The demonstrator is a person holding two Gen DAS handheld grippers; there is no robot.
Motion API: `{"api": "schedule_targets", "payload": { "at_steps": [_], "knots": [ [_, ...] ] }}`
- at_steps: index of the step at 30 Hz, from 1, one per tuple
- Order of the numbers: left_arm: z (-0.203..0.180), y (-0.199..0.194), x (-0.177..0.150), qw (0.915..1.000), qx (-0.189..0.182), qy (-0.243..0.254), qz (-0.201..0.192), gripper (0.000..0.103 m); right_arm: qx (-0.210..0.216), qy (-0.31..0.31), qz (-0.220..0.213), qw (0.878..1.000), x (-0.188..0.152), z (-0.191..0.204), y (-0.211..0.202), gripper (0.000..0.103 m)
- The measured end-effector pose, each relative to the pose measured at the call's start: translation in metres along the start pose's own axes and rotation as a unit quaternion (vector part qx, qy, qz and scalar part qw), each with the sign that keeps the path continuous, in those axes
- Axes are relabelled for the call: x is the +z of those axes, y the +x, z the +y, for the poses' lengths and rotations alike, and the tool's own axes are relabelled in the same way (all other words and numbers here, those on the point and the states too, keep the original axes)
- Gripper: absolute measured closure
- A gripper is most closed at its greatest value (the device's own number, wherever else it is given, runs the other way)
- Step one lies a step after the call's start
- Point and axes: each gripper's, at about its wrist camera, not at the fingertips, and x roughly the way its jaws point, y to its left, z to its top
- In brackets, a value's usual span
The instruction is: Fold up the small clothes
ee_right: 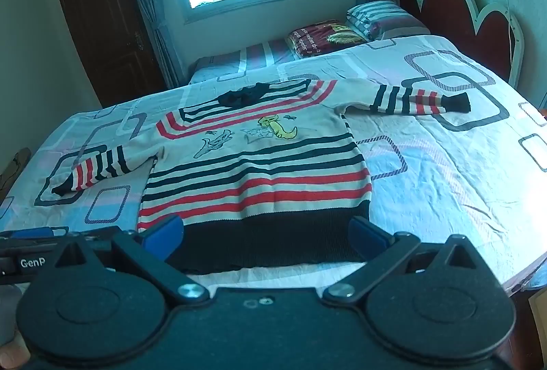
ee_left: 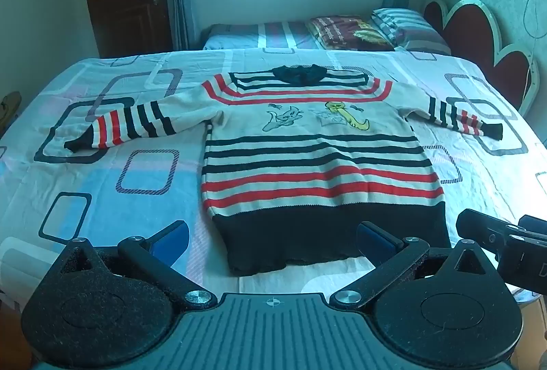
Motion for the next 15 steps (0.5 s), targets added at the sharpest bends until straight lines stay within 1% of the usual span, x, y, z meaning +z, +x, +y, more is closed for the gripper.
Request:
{"api": "schedule_targets", "payload": {
  "at_steps": [9, 10, 15],
  "knots": [
    [-0.0025, 0.0016, 0.0000, 1.0000, 0.000, -0.001, 0.001, 0.000, -0.001, 0.003, 0.001, 1.000, 0.0007, -0.0005, 0.0015, 0.001],
    [-0.0026, 0.0018, 0.0000, 1.0000, -0.001, -0.001, 0.001, 0.000, 0.000, 0.001, -0.005, 1.000, -0.0010, -0.0049, -0.0034, 0.001],
    [-0.0048, 0.0019, 0.0008, 1.0000, 0.000, -0.001, 0.001, 0.000, 0.000, 0.000, -0.004, 1.000, 0.0003, -0.0016, 0.0018, 0.001]
  ]
}}
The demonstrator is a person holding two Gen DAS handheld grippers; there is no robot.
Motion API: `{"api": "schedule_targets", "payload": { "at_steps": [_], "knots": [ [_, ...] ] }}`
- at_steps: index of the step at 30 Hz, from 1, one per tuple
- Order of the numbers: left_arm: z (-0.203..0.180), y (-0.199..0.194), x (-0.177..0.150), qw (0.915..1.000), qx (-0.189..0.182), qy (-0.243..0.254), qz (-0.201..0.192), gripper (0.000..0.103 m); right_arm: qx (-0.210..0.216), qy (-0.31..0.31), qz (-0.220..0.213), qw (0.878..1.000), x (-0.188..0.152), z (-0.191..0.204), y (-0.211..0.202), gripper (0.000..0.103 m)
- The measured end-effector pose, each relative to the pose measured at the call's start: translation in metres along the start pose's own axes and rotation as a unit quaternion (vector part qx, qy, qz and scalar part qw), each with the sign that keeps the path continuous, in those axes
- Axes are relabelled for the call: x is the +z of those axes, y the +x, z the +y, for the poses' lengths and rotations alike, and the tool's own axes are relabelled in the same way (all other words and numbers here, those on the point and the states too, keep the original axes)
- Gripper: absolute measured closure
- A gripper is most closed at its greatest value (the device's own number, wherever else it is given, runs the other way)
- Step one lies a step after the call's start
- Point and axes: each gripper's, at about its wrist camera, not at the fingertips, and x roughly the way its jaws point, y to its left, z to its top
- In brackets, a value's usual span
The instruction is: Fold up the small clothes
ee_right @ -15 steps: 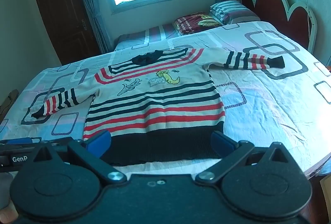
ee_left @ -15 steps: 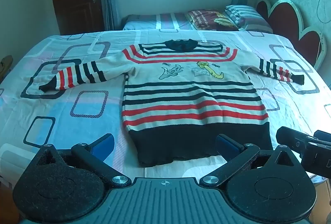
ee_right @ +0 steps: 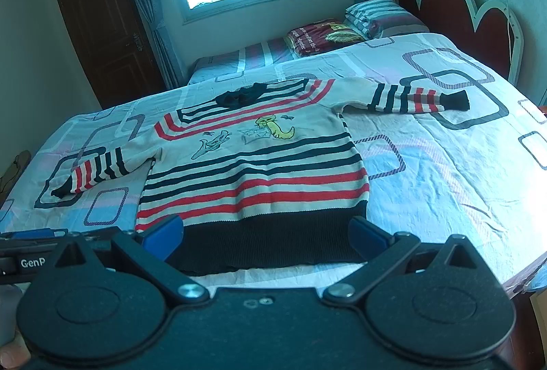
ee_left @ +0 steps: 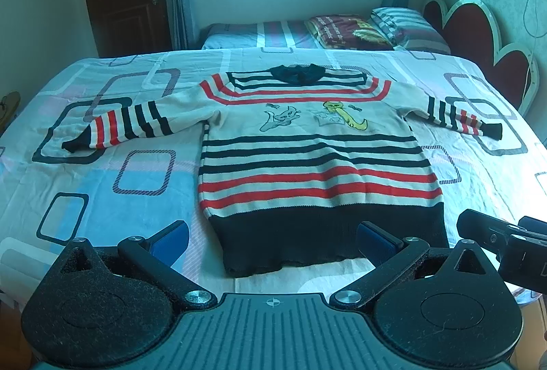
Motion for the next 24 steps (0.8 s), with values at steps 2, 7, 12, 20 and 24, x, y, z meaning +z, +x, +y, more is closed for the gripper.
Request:
{"api": "schedule_targets", "payload": {
  "at_steps": [2, 7, 12, 20, 24],
  "knots": [
    [-0.0005, 0.0004, 0.0001, 1.0000, 0.000, 0.000, 0.000, 0.000, -0.001, 0.002, 0.005, 1.000, 0.0007, 0.0004, 0.0019, 0.001],
    [-0.0009, 0.0011, 0.0001, 1.0000, 0.000, -0.001, 0.000, 0.000, -0.001, 0.002, 0.007, 1.000, 0.0007, -0.0005, 0.0008, 0.001],
    [-0.0003, 0.0019, 0.0006, 1.0000, 0.000, -0.001, -0.001, 0.000, -0.001, 0.003, 0.006, 1.000, 0.0008, -0.0005, 0.0005, 0.001],
    [0.0012, 0.0026, 0.0010, 1.0000, 0.000, -0.002, 0.000, 0.000, -0.001, 0.002, 0.010, 1.000, 0.0012, 0.0020, 0.0035, 0.001],
    [0.0017, 0.0032, 0.0006, 1.0000, 0.000, -0.003, 0.001, 0.000, -0.001, 0.002, 0.008, 1.000, 0.0005, 0.0020, 0.0048, 0.001]
  ]
}}
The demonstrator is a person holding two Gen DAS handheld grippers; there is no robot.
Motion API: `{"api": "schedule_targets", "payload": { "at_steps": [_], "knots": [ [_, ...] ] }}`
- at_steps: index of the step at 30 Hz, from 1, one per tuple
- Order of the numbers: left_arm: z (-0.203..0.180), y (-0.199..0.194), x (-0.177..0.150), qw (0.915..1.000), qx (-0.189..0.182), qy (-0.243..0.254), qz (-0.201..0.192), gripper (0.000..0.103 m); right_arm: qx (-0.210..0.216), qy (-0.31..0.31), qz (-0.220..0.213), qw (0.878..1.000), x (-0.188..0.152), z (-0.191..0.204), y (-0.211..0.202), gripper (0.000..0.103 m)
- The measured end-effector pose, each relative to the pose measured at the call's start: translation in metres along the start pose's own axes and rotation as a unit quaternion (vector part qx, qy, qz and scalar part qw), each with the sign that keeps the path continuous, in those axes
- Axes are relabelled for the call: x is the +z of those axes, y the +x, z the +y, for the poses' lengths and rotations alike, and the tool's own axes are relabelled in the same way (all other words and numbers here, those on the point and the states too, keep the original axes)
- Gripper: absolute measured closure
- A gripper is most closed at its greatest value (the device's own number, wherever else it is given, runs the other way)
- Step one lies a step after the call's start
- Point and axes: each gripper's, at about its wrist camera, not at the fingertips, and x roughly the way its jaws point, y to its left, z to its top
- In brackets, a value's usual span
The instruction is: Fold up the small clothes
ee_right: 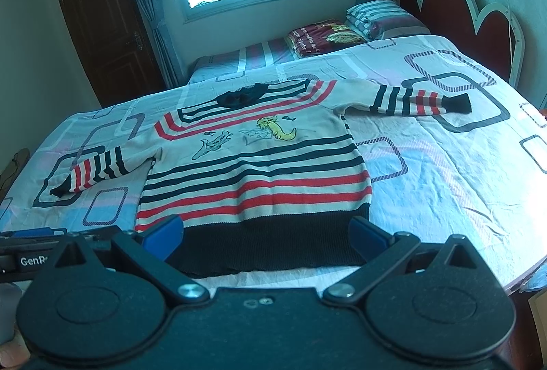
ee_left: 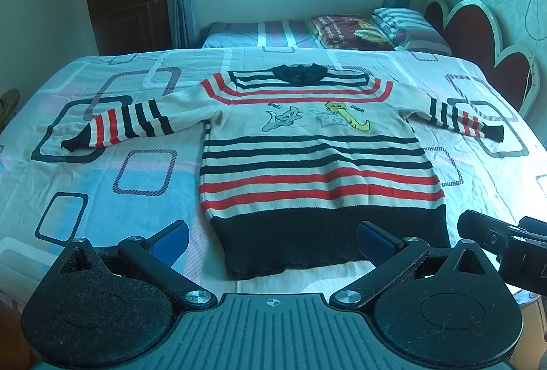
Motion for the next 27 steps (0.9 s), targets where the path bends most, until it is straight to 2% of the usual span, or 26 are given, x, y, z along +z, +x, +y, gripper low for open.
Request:
{"api": "schedule_targets", "payload": {
  "at_steps": [11, 19, 21, 25, 27],
  "knots": [
    [0.002, 0.007, 0.003, 1.0000, 0.003, -0.004, 0.004, 0.000, -0.003, 0.002, -0.004, 1.000, -0.001, -0.001, 0.005, 0.001],
    [0.004, 0.017, 0.008, 0.9999, 0.006, -0.006, 0.008, 0.000, -0.013, 0.008, 0.014, 1.000, 0.003, -0.003, 0.015, 0.001],
    [0.004, 0.022, 0.010, 0.9999, 0.007, -0.005, 0.010, 0.000, -0.012, 0.018, 0.035, 0.999, 0.005, -0.005, 0.019, 0.001],
    [0.003, 0.032, 0.016, 0.9998, 0.010, -0.006, 0.014, 0.000, -0.027, 0.018, 0.046, 0.998, 0.008, -0.008, 0.028, 0.001],
    [0.002, 0.038, 0.019, 0.9998, 0.012, -0.006, 0.014, 0.000, -0.029, 0.017, 0.031, 0.999, 0.011, -0.012, 0.033, 0.001]
  ]
}}
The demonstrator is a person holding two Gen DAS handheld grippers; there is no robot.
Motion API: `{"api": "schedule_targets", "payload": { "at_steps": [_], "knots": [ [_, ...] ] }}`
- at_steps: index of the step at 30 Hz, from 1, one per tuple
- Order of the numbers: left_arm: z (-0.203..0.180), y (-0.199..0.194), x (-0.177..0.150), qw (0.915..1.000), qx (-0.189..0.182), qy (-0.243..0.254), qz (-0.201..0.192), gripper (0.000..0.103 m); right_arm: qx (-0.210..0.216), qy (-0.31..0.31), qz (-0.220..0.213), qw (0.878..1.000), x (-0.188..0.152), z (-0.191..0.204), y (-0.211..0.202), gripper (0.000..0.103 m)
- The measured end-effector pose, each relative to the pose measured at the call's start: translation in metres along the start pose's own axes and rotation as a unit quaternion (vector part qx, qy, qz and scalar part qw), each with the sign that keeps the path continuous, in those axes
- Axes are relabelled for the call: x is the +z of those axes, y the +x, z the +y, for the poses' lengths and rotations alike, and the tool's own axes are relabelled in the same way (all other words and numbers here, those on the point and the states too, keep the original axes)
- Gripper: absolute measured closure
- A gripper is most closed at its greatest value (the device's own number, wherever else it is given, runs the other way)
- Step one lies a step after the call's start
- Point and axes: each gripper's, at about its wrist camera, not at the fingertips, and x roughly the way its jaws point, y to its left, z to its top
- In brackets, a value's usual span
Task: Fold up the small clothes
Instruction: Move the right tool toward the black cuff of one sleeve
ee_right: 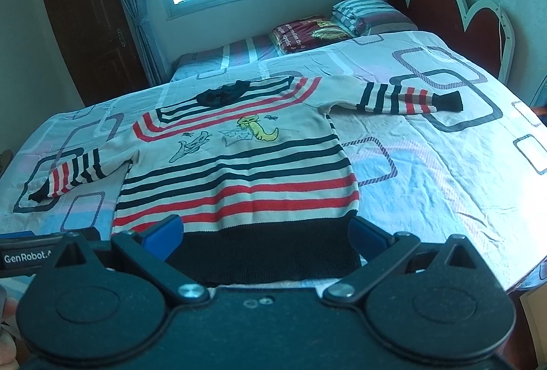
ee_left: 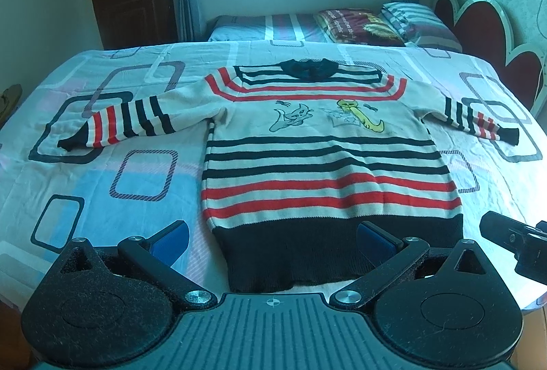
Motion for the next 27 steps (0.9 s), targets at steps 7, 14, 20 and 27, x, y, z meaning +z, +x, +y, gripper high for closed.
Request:
{"api": "schedule_targets", "payload": {
  "at_steps": [7, 14, 20, 27],
  "knots": [
    [-0.008, 0.028, 0.017, 1.0000, 0.001, 0.001, 0.005, 0.000, -0.017, 0.010, -0.003, 1.000, 0.015, -0.015, 0.026, 0.001],
    [-0.028, 0.069, 0.042, 0.9998, 0.008, 0.011, 0.014, 0.000, -0.037, 0.029, 0.008, 0.999, 0.038, -0.041, 0.062, 0.001],
    [-0.048, 0.109, 0.067, 0.9995, 0.009, 0.015, 0.024, 0.000, -0.053, 0.048, 0.011, 0.997, 0.059, -0.068, 0.098, 0.001],
    [-0.076, 0.157, 0.094, 0.9991, 0.003, 0.019, 0.036, 0.000, -0.068, 0.081, 0.022, 0.994, 0.087, -0.107, 0.148, 0.001]
  ]
}}
